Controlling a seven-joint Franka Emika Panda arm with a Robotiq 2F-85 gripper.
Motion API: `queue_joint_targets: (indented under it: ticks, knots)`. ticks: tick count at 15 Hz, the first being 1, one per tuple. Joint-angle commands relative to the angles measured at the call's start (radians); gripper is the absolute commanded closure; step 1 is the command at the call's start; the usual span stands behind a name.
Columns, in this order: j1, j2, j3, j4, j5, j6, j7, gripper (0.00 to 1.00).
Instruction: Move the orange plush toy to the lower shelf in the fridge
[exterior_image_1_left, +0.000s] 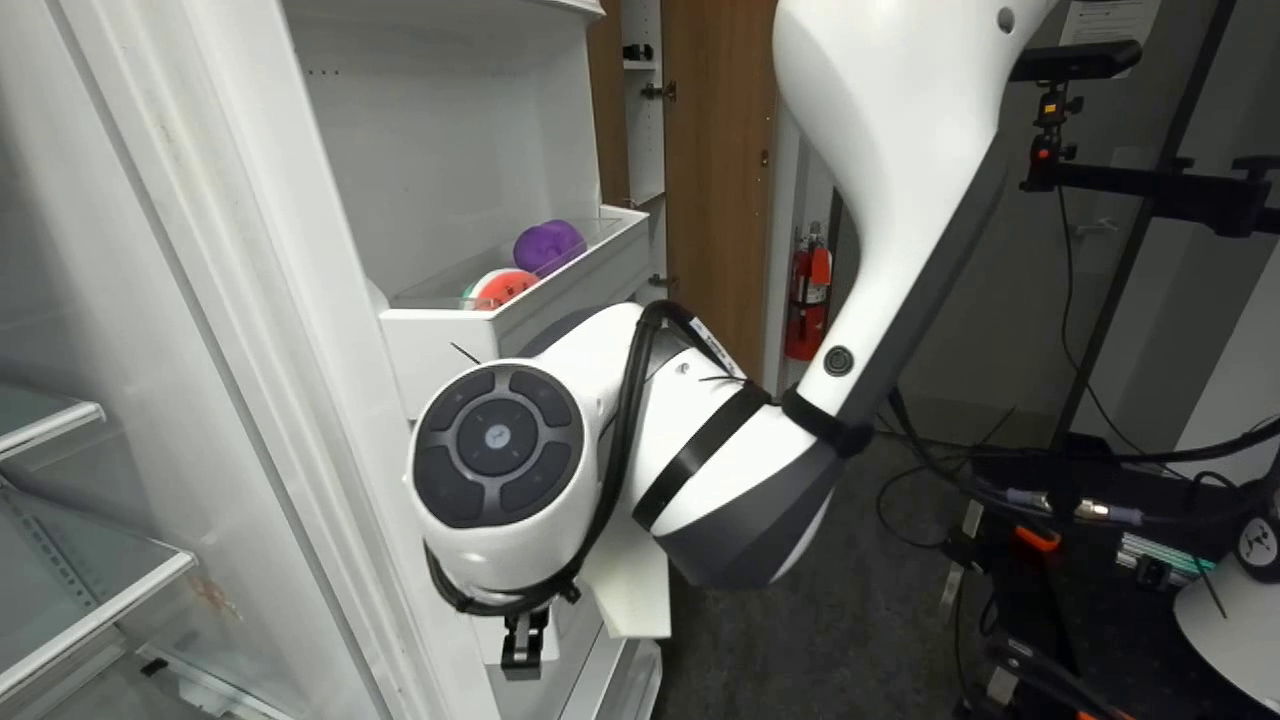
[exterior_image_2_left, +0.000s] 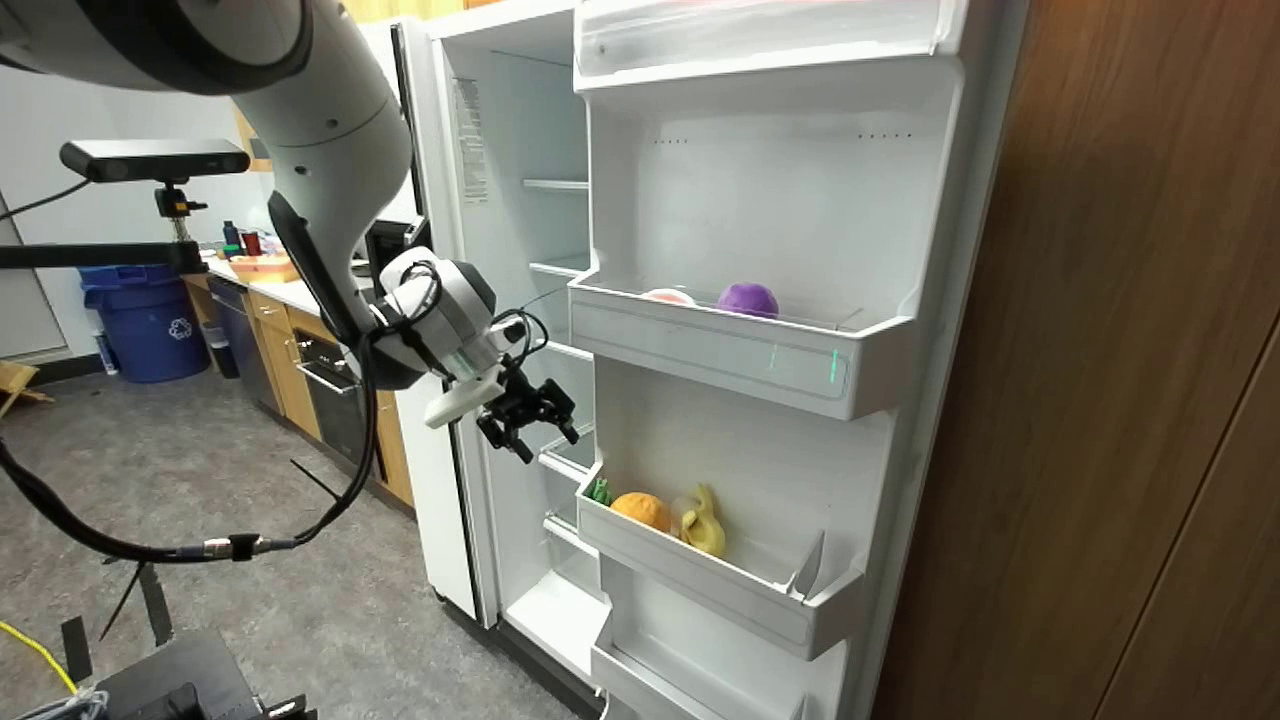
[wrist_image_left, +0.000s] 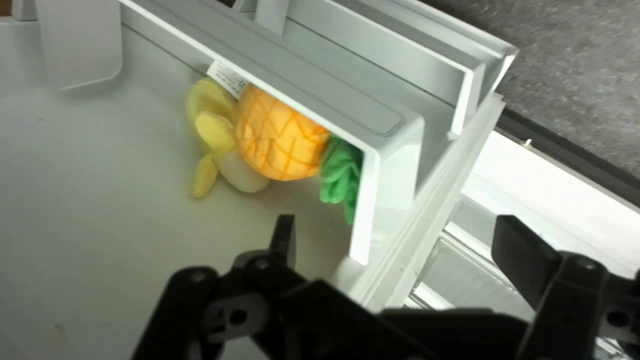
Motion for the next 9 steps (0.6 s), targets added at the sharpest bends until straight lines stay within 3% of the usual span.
queue_joint_targets:
  ticks: [1,4,9]
  knots:
    - [0.040,0.001,0.026,0.058,0.228,-0.037,-0.148,0.00]
    - [0.064,-0.032,0.016,0.054,0.395,-0.025,-0.253,0.00]
    - [0.113,-0.112,-0.028,0.030,0.565,-0.023,-0.357,0.00]
